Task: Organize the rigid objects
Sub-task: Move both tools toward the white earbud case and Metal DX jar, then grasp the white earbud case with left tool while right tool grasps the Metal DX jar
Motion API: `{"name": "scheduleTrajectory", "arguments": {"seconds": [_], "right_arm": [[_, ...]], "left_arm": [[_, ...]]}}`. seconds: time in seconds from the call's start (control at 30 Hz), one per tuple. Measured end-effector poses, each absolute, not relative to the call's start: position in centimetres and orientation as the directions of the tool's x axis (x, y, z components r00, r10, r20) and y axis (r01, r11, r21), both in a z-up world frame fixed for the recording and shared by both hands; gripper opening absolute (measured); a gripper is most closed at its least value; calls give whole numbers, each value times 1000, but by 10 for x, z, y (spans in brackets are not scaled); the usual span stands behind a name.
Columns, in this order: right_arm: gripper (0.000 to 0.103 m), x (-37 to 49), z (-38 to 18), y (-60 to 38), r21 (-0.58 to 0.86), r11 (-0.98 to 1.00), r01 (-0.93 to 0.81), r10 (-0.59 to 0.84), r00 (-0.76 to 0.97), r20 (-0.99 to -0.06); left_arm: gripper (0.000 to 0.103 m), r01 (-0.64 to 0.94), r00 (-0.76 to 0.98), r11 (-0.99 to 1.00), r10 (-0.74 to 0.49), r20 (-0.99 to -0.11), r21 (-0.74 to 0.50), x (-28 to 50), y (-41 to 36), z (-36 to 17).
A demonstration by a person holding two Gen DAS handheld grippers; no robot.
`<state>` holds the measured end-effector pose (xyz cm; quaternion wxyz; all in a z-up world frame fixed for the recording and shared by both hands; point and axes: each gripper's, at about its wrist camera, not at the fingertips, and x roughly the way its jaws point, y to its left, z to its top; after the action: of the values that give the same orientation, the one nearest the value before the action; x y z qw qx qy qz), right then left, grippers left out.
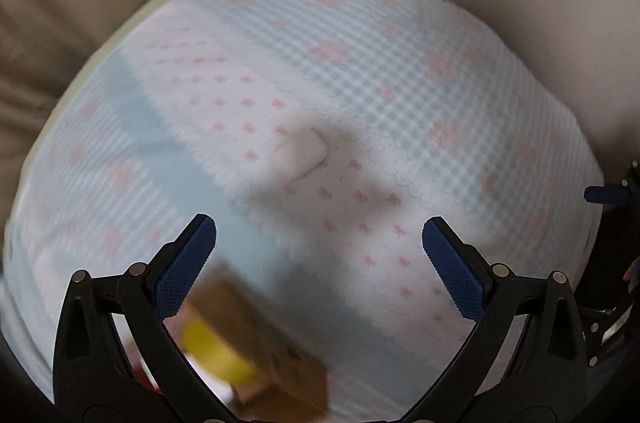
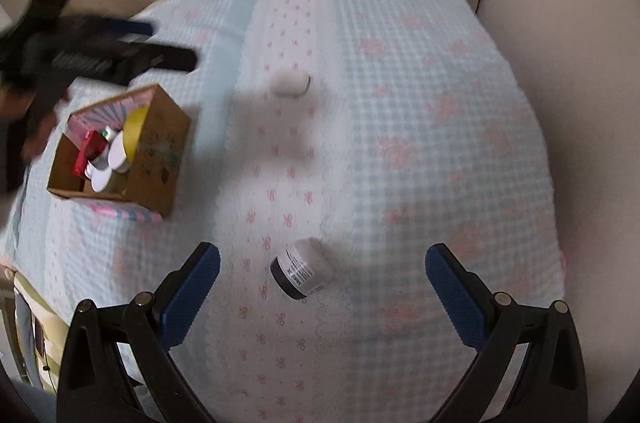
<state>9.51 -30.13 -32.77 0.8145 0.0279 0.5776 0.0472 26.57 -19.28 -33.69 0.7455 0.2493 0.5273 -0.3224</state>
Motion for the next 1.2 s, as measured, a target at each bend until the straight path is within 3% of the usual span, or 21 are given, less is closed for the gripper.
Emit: {"name": "scheduleTrajectory", "arguments": {"seconds": [0.17, 0.3, 0.47, 0.53, 0.63, 0.77, 0.83, 0.9, 1.03, 1.2], "right_arm": [[103, 99, -369, -294, 75, 991, -110, 103, 274, -956], [103, 103, -402, -285, 76, 982, -171, 114, 228, -967], [103, 108, -429, -269, 39, 956, -290, 92, 171, -981], [102, 109, -439, -263, 21, 945, -325, 75, 155, -985], [102, 111, -450, -257, 4, 934, -358, 57, 137, -989], [88, 113, -462, -249, 0, 923, -384, 47, 114, -992], [81, 114, -468, -246, -8, 919, -394, 36, 105, -994], [67, 115, -475, -243, -15, 917, -399, 20, 85, -996], [50, 115, -476, -238, -2, 912, -411, 35, 82, -996], [50, 115, -478, -233, -12, 919, -393, 20, 77, -997]], "left_arm": [[100, 825, 168, 564, -188, -968, 34, 300, -218, -386], [88, 859, 155, 507, -123, -980, 72, 325, -232, -424], [87, 894, 109, 445, -106, -988, 51, 347, -242, -461], [75, 909, 90, 414, -96, -991, 43, 349, -245, -472], [69, 936, 47, 352, -88, -995, 13, 349, -246, -486], [69, 953, 38, 304, -118, -992, 1, 350, -244, -488], [61, 953, 34, 302, -126, -991, -6, 353, -244, -487], [53, 957, 39, 290, -134, -990, -2, 357, -244, -484], [52, 964, 28, 268, -134, -991, -9, 363, -245, -482], [52, 968, 21, 252, -148, -989, -18, 353, -244, -479]]}}
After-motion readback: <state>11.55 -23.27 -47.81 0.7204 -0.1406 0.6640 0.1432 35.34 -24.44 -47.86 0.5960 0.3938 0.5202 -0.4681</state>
